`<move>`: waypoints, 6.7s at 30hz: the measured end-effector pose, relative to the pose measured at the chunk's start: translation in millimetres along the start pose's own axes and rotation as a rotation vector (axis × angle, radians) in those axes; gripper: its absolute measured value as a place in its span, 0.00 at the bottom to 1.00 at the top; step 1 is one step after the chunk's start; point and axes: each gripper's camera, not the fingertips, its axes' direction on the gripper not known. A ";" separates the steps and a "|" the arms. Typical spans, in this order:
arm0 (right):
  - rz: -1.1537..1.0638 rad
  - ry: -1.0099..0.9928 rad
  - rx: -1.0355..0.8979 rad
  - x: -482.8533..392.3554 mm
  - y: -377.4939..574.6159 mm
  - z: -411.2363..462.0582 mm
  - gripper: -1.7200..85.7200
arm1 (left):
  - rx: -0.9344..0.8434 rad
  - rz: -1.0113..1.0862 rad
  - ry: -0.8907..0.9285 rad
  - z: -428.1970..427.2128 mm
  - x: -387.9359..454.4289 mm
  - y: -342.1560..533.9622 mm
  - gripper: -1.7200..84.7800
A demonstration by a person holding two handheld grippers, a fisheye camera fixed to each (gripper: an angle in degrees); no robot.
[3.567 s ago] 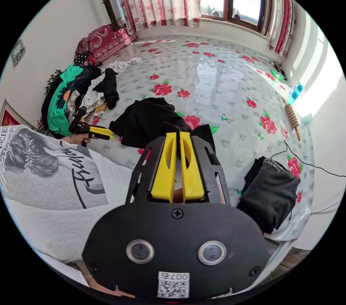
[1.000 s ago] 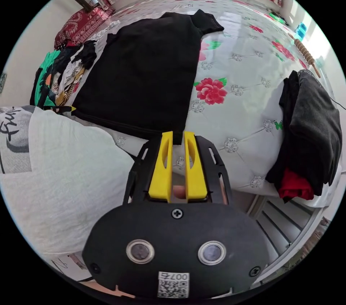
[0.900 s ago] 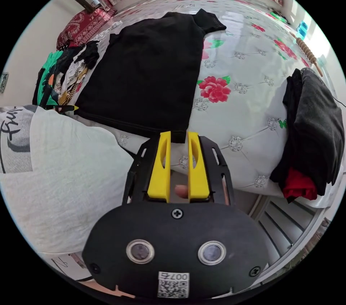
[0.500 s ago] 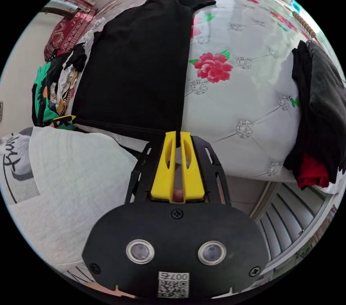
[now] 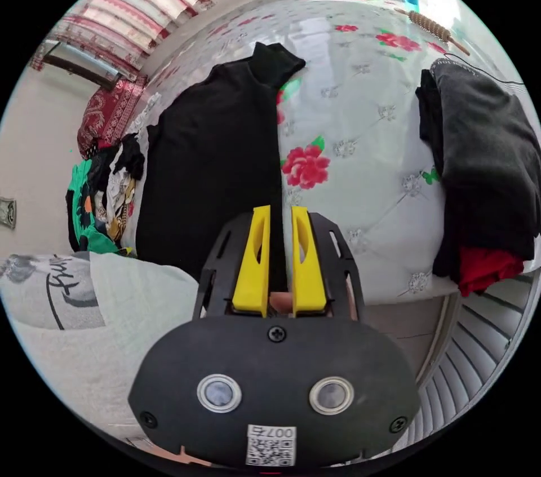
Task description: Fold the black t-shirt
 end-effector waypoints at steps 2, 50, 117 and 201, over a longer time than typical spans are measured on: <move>0.050 -0.056 0.089 9.3 -40.4 -3.8 0.03 | 0.053 0.013 0.014 -10.2 3.9 -26.7 0.09; -0.291 0.320 -0.095 -92.5 -402.7 210.2 0.03 | 0.231 0.174 -0.053 18.0 71.8 -405.5 0.01; -0.072 0.106 -0.547 4.7 87.9 107.6 0.09 | -0.195 0.277 -0.195 45.7 47.9 34.6 0.10; -0.015 0.301 -0.147 -38.3 65.2 68.4 0.02 | 0.004 -0.067 0.218 -3.1 -116.3 -117.3 0.07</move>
